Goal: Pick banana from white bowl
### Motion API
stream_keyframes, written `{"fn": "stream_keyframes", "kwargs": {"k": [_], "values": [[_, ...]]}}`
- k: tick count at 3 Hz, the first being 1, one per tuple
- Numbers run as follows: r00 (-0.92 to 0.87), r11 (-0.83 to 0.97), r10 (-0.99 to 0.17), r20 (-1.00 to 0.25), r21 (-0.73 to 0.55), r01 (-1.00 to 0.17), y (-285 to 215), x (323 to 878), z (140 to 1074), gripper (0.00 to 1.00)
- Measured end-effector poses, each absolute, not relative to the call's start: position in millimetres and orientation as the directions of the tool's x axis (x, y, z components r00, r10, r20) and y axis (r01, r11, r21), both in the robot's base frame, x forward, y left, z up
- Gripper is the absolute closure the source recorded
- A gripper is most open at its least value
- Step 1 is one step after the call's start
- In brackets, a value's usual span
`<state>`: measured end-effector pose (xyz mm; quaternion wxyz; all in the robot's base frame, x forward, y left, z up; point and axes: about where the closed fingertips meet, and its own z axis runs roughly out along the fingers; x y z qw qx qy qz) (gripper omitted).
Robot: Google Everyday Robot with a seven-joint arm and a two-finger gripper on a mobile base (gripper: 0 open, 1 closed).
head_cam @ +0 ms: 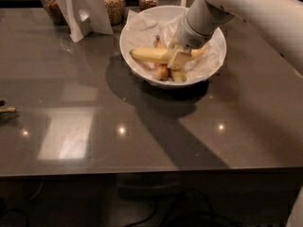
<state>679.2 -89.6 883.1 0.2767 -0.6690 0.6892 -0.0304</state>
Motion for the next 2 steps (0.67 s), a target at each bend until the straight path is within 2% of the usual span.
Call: {"fn": "stream_keyframes", "kwargs": {"k": [1, 2], "values": [[0.038, 0.106, -0.942, -0.334, -0.403, -0.909, -92.5, 680.1, 880.4, 0.85], [0.039, 0.106, -0.942, -0.334, -0.403, -0.909, -92.6, 680.0, 880.8, 1.00]]}}
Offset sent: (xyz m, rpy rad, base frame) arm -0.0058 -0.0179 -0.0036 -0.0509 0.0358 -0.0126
